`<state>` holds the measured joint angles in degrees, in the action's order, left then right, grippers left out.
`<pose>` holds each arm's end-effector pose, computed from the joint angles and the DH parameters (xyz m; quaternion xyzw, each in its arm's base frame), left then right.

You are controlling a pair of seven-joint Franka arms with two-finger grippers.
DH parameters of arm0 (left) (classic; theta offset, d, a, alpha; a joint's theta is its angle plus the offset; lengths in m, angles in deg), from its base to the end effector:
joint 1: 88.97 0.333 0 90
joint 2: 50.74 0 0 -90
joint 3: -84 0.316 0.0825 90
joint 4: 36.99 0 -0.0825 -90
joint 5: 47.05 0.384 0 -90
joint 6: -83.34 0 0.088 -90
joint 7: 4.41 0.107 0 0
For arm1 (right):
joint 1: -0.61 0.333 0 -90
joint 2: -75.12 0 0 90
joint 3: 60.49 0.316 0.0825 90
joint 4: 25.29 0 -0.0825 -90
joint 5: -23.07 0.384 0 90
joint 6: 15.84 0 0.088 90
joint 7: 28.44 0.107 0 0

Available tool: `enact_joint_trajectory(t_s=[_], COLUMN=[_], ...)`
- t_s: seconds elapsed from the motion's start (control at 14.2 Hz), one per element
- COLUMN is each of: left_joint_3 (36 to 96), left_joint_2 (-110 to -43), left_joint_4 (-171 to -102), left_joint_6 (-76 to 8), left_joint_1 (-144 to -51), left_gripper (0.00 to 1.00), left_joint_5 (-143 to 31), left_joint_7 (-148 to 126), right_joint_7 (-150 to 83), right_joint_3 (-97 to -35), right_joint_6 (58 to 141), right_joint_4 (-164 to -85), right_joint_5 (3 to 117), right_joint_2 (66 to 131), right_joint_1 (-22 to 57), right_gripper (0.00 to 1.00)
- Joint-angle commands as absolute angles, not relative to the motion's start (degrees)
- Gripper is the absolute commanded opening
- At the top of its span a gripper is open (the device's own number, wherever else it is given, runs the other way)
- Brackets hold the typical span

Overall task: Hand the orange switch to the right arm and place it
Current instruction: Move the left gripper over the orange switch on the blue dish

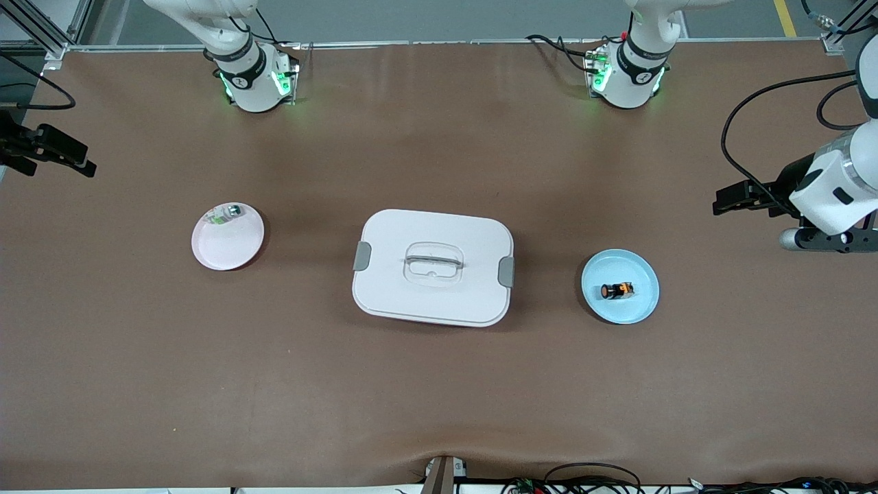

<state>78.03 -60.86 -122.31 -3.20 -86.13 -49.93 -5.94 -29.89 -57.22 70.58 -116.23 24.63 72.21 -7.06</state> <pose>0.5961 -0.0332 0.5568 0.9963 -0.0134 -0.0784 0.0311 0.5310 -0.0369 0.6390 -0.9995 0.0251 0.0135 0.0129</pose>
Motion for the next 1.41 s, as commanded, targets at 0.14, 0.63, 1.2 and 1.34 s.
enact_joint_trajectory(t_s=[0.14, 0.63, 1.2, 1.34], left_joint_3=[79.51, 78.2, 76.36, 76.0], left_joint_2=[-66.47, -63.92, -70.24, -71.3], left_joint_4=[-116.35, -135.85, -148.17, -147.91], left_joint_6=[-2.88, -21.57, -42.43, -43.92], left_joint_1=[-85.98, -86.42, -89.4, -90.11], left_gripper=[1.0, 1.0, 1.0, 1.0], left_joint_5=[-51.0, -51.09, -51.09, -51.01], left_joint_7=[-5.81, -5.9, -6.07, -5.99], right_joint_7=[-29.49, -29.58, -29.49, -29.58], right_joint_3=[-56.36, -56.36, -56.36, -56.36], right_joint_6=[70.38, 70.38, 70.38, 70.38], right_joint_4=[-115.99, -115.82, -115.82, -115.82], right_joint_5=[24.39, 24.48, 24.48, 24.48], right_joint_2=[71.69, 71.69, 71.69, 71.69], right_joint_1=[-8.18, -8.18, -8.18, -8.18], right_gripper=[1.0, 1.0, 1.0, 1.0])
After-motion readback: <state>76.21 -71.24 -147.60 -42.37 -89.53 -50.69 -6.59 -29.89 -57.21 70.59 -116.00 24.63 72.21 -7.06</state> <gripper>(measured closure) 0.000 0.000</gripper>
